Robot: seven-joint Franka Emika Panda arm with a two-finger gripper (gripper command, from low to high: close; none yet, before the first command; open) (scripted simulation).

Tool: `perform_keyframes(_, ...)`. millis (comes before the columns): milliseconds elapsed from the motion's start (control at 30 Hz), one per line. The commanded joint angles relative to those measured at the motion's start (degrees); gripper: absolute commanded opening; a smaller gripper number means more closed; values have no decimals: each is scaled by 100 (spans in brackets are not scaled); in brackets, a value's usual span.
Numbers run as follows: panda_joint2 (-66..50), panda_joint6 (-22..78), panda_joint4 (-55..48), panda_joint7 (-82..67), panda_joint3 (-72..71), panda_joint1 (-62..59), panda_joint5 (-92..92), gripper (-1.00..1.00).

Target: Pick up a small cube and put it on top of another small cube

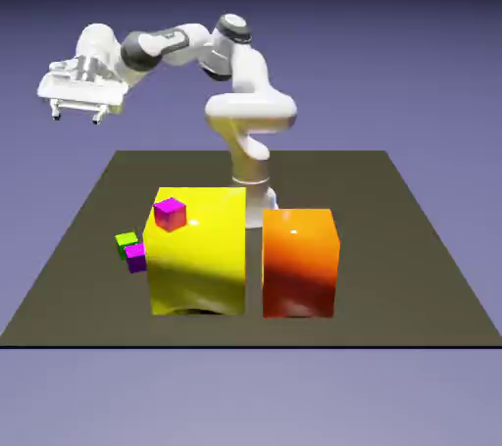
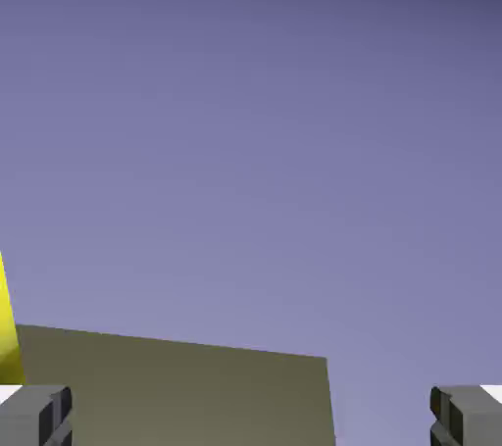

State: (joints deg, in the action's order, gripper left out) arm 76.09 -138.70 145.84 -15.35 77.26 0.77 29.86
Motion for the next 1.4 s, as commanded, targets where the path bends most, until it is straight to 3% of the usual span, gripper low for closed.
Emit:
perform_keyframes(0,117,95,-41,-156,208,0,80,0)
perform_keyframes(600,2218,1802,-774,-2951,3944,4,1524,0)
perform_keyframes(767,2481,1122,-796,-2899,4585,469,2081,0)
perform_keyframes(800,2481,1122,-796,-2899,4585,469,2081,-100)
perform_keyframes(967,2230,1812,-778,-2967,3966,4,1533,-100)
perform_keyframes(1367,555,-1177,937,-1111,1702,1237,1,-100)
